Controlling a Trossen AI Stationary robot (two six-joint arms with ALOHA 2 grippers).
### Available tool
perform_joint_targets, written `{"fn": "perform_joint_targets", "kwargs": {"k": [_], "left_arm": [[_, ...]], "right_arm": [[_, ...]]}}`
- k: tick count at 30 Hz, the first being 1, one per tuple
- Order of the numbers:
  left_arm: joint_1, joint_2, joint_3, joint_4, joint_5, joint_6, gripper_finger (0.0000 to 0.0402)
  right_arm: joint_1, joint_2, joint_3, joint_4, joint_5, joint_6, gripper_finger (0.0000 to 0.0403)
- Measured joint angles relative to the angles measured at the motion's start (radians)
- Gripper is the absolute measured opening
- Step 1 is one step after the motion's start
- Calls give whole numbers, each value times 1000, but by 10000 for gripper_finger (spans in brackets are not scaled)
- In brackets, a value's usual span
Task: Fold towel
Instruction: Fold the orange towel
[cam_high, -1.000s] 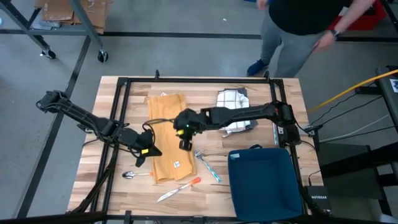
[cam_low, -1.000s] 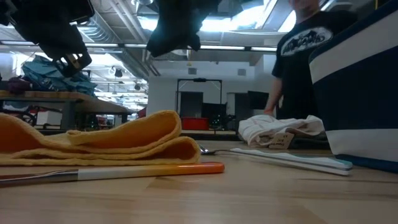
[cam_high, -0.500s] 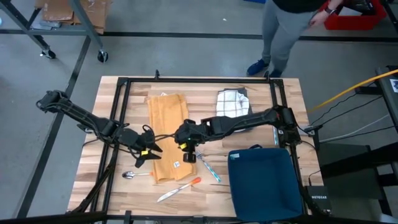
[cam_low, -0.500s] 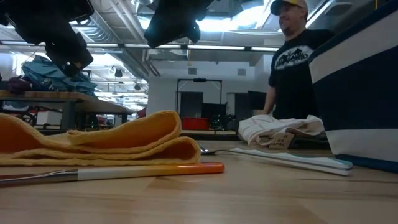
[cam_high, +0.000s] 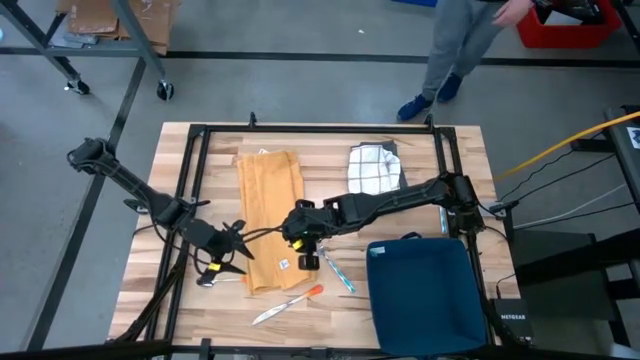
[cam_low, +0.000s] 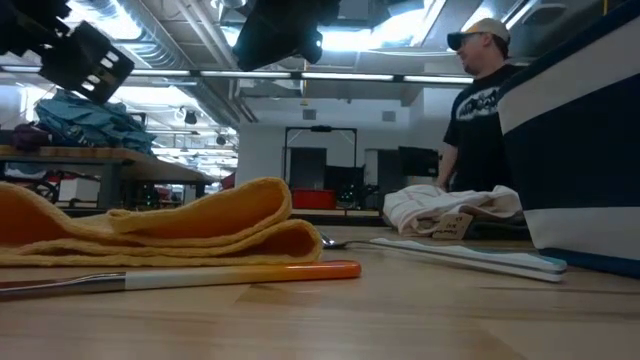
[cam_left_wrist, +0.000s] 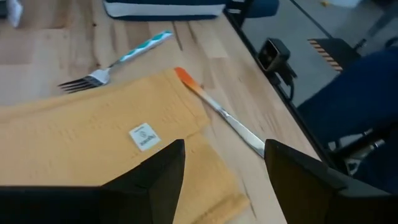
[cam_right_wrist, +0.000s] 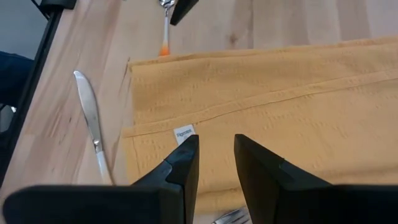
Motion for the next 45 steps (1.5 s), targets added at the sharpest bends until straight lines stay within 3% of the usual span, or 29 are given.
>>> {"fn": "perform_joint_targets", "kwargs": {"k": [5, 13, 24, 30, 34, 40, 45], "left_arm": [[-23, 0, 0, 0, 0, -9, 214], [-22, 0, 0, 4, -9, -66, 214], [-22, 0, 0, 3, -9, -64, 214], [-22, 0, 0, 3, -13, -29, 214], [-22, 0, 0, 4, -13, -133, 214], [-22, 0, 0, 4, -13, -168, 214], [-22, 2, 0, 4, -13, -169, 214]], "right_arm": [[3, 16, 0, 41, -5, 1, 106], [1, 15, 2, 267, -5, -29, 106], [2, 15, 1, 268, -9, 5, 109], [2, 15, 0, 329, 56, 9, 147], [-3, 15, 0, 348, 65, 4, 180], [-13, 15, 0, 322, 64, -3, 230], [-5, 15, 0, 218, -46, -91, 250]]}}
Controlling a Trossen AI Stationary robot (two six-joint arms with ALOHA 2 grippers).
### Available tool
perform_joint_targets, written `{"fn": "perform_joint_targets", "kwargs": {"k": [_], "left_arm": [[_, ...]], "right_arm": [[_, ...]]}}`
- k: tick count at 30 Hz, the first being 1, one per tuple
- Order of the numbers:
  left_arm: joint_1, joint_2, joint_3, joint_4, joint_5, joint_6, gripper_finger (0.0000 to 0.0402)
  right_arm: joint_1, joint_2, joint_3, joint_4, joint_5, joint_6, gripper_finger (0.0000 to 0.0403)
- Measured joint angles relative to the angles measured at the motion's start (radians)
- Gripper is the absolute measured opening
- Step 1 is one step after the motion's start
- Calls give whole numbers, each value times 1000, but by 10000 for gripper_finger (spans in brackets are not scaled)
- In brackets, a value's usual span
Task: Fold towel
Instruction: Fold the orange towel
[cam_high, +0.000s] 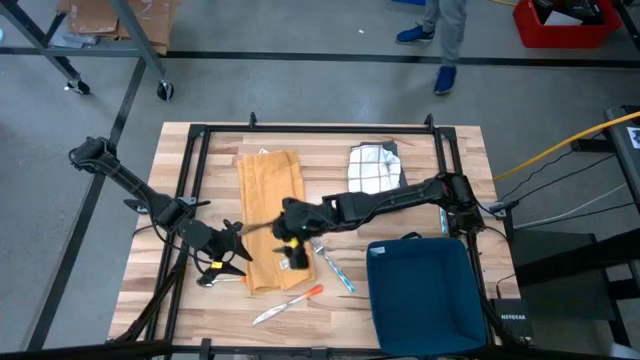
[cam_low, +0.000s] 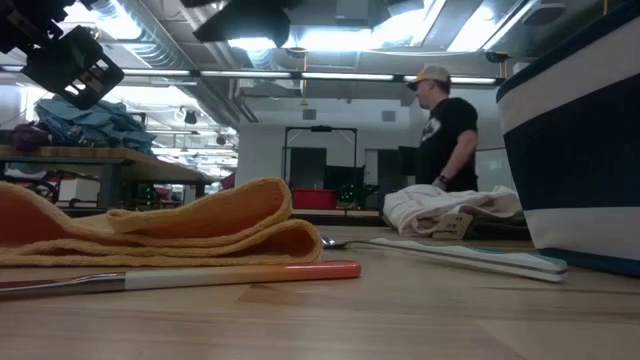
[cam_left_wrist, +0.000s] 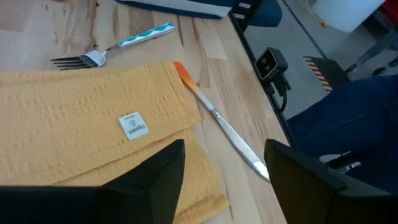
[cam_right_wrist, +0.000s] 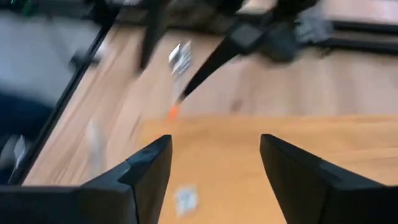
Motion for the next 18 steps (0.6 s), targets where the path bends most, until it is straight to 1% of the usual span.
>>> {"fn": "perform_joint_targets", "kwargs": {"k": [3, 8, 13, 15, 18], "left_arm": [[-12, 17, 0, 1, 12, 26, 214], [-50, 98, 0, 2, 19, 164, 214], [-67, 229, 0, 3, 18, 250, 214], [-71, 284, 0, 12, 19, 266, 214], [-75, 352, 0, 19, 19, 269, 214]], "right_arm": [[24, 0, 0, -119, -52, -114, 249], [69, 0, -4, -255, -36, -288, 249], [102, 2, -47, -254, 40, -410, 249], [104, 12, -65, -244, 44, -450, 249], [108, 38, -98, -242, 48, -465, 248]]}}
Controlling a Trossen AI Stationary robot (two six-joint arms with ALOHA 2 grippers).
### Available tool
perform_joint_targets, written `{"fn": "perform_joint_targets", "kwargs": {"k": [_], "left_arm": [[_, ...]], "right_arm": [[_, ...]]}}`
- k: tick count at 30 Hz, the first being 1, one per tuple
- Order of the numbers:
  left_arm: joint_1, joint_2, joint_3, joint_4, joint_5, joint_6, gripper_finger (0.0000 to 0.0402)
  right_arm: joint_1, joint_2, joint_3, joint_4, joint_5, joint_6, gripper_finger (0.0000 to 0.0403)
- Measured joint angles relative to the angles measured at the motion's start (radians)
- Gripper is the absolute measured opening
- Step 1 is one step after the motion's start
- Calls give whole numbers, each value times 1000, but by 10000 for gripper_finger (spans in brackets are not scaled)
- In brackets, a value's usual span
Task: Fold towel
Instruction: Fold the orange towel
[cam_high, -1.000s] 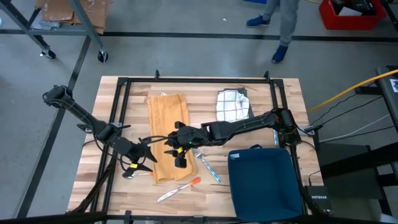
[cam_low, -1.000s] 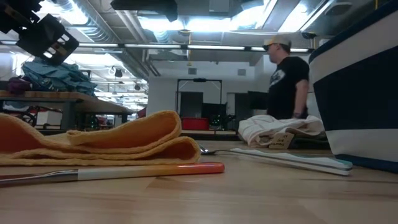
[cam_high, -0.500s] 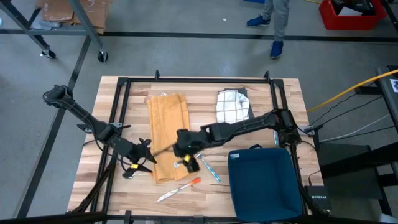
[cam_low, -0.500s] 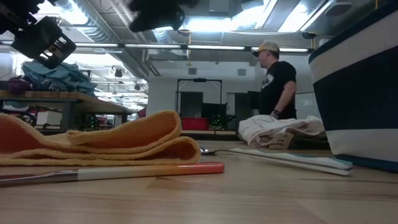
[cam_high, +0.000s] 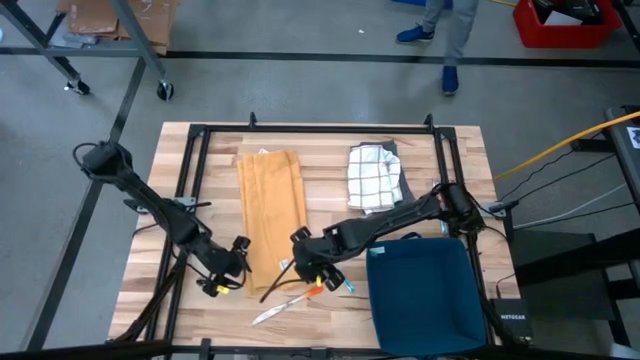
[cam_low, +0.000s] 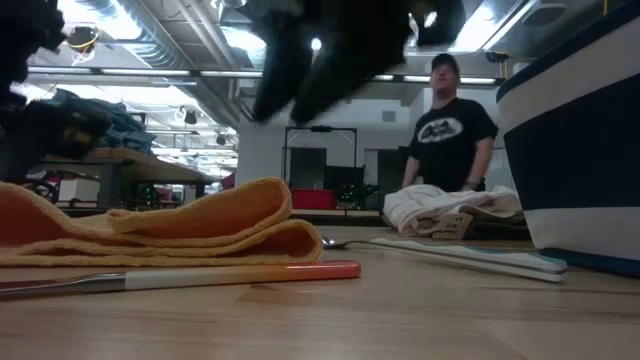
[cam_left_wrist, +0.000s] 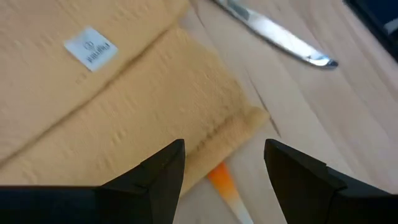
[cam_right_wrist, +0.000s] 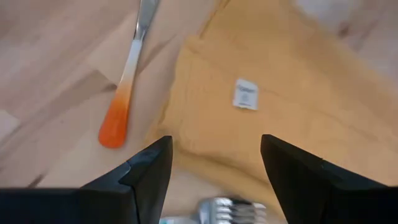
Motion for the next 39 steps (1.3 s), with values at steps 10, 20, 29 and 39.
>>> {"fn": "perform_joint_targets", "kwargs": {"k": [10, 20, 29, 39], "left_arm": [[-4, 104, 0, 65, -16, -1, 214], [-4, 182, 2, 87, -54, -18, 214], [-4, 193, 0, 148, -66, -57, 214], [-4, 193, 0, 148, -49, -121, 185]], "right_arm": [[0, 117, -10, 27, -9, -105, 248], [0, 163, -10, 35, -10, -107, 248], [-1, 166, -9, 36, -10, -99, 248], [-2, 168, -9, 36, -67, -95, 234]]}}
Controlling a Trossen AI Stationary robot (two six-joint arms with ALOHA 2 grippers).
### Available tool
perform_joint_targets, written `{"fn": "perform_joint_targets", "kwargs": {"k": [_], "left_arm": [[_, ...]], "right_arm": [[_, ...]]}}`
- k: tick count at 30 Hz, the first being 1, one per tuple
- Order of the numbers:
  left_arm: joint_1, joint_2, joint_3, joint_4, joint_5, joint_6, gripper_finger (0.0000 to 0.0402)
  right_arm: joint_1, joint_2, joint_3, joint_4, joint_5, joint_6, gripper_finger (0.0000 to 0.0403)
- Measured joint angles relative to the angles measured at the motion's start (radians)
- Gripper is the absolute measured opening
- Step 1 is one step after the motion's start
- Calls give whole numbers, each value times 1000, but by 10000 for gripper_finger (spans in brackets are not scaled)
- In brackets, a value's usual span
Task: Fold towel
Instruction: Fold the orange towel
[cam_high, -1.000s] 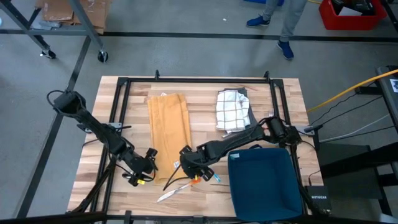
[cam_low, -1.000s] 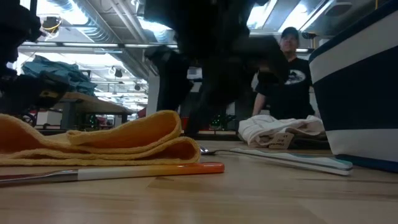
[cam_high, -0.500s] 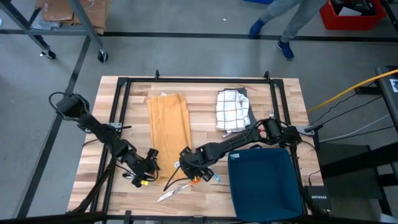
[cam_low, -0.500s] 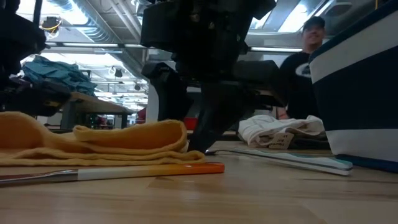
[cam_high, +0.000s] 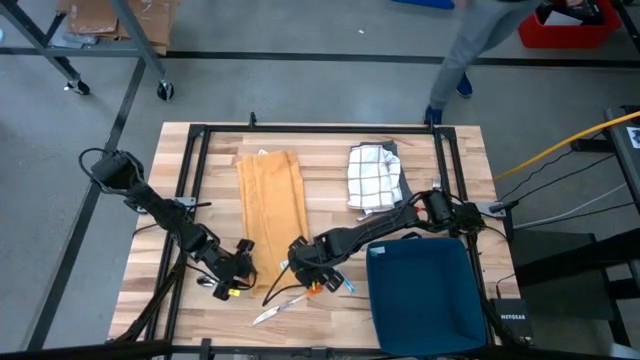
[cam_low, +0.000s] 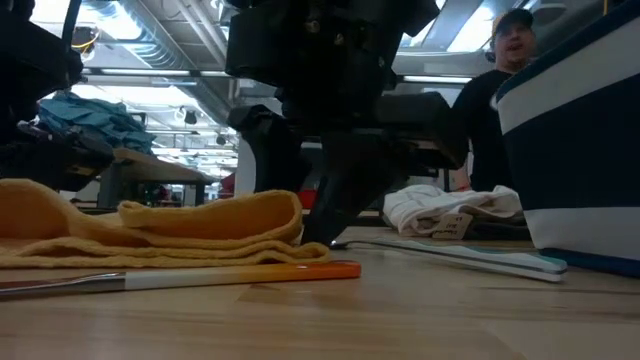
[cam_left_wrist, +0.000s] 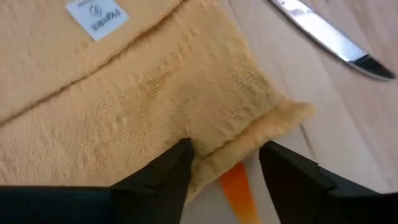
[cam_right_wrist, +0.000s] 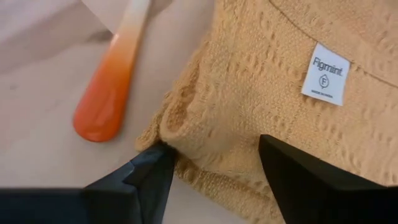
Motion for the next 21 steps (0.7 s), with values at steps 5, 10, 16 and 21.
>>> {"fn": "perform_joint_targets", "kwargs": {"k": [5, 10, 16, 21], "left_arm": [[0, 0, 0, 2, 43, -67, 125], [0, 0, 0, 2, 67, -114, 64], [0, 0, 0, 1, 73, -199, 6], [0, -23, -1, -7, 77, -269, 6]], "right_arm": [[1, 2, 0, -2, -31, 4, 167], [2, 2, 0, 3, -31, 93, 67], [2, 2, 1, 4, -31, 218, 21], [2, 3, 28, -21, -30, 271, 13]]}}
